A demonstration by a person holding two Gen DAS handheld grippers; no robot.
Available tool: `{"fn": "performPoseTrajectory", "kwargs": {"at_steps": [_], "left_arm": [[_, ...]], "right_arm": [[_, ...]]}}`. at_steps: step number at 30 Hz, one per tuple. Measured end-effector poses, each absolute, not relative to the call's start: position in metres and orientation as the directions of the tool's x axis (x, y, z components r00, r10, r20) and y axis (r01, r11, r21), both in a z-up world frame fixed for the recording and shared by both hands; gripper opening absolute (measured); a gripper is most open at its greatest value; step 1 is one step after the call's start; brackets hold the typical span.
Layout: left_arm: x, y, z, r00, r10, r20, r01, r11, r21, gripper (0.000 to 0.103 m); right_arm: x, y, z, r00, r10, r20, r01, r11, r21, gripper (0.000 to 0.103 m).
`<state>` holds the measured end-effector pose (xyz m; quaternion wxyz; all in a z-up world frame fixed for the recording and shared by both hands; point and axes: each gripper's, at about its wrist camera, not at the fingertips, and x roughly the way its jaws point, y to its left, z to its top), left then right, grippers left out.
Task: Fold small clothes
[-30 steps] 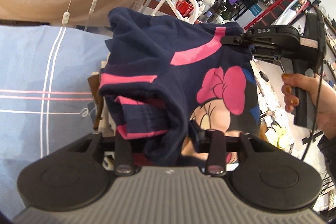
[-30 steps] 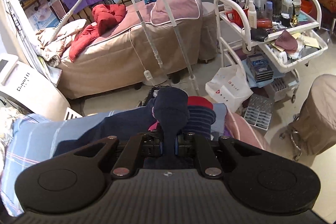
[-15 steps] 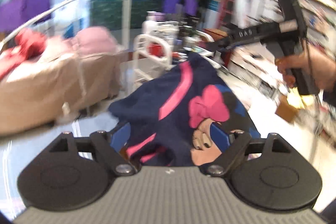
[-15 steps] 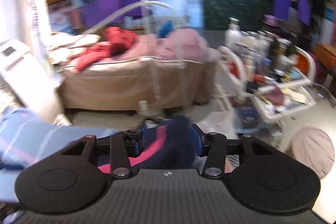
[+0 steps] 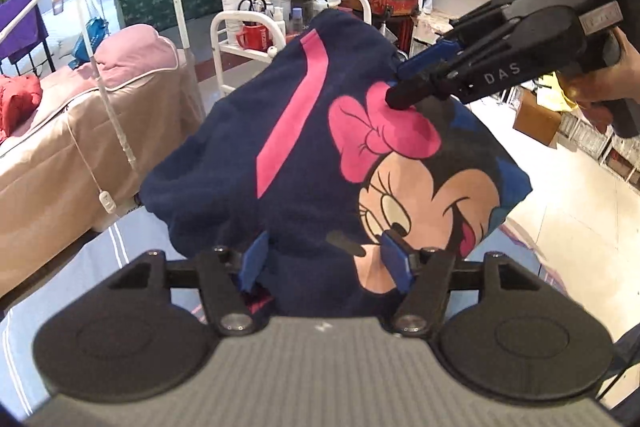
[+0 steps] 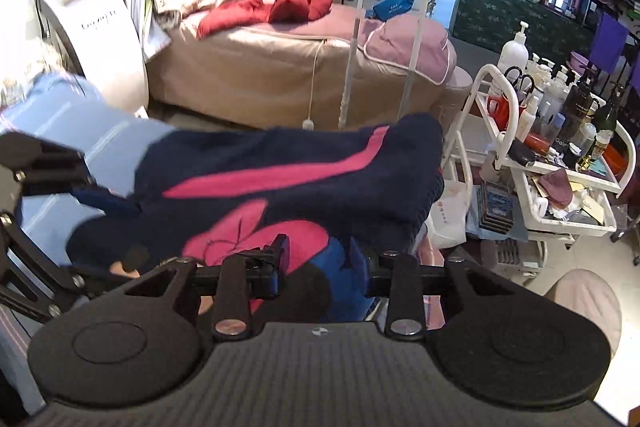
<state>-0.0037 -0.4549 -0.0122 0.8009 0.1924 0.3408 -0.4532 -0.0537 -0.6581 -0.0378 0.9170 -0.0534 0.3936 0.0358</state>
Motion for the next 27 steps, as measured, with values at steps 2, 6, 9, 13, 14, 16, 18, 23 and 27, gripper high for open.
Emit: {"fn": "performPoseTrajectory", "kwargs": {"at_steps": [2, 6, 9, 13, 14, 16, 18, 23, 27], "left_arm": [[-0.004, -0.456, -0.017, 0.357, -0.594, -0.721, 0.864, 0.503, 0.014, 0.064], [-0.005, -0.459, -0.021, 0.372, -0.582, -0.723, 0.860, 0.510, 0.032, 0.078], [-0.003, -0.456, -0.017, 0.370, -0.584, -0.722, 0.851, 0.525, 0.011, 0.078], [-0.004, -0.451, -0.002, 0.367, -0.573, -0.733, 0.846, 0.534, 0.006, 0.080], [-0.005, -0.450, 0.004, 0.367, -0.575, -0.732, 0.845, 0.535, 0.003, 0.086], [-0.008, -0.448, 0.014, 0.381, -0.568, -0.729, 0.836, 0.549, 0.009, 0.096], [-0.011, -0.445, 0.024, 0.410, -0.556, -0.723, 0.819, 0.574, 0.023, 0.101], [-0.017, -0.433, 0.046, 0.448, -0.505, -0.738, 0.785, 0.618, 0.053, 0.102], [-0.018, -0.418, 0.063, 0.502, -0.458, -0.733, 0.749, 0.654, 0.104, 0.103]], "right_arm": [[-0.054, -0.657, -0.042, 0.687, 0.017, -0.726, -0.114, 0.990, -0.084, 0.061], [-0.054, -0.652, -0.047, 0.691, -0.001, -0.723, -0.119, 0.986, -0.115, 0.069], [-0.059, -0.654, -0.040, 0.716, 0.016, -0.698, -0.092, 0.993, -0.072, 0.073], [-0.074, -0.651, -0.024, 0.735, 0.002, -0.678, -0.030, 0.999, -0.030, 0.085], [-0.077, -0.648, -0.020, 0.736, 0.001, -0.677, -0.022, 0.999, -0.023, 0.098], [-0.085, -0.639, -0.010, 0.727, -0.013, -0.686, 0.004, 1.000, -0.016, 0.103], [-0.094, -0.629, 0.001, 0.729, -0.018, -0.684, 0.021, 1.000, -0.005, 0.103], [-0.111, -0.619, 0.024, 0.702, -0.093, -0.706, 0.131, 0.991, 0.000, 0.103], [-0.122, -0.605, 0.040, 0.667, -0.155, -0.729, 0.156, 0.985, -0.067, 0.103]]}}
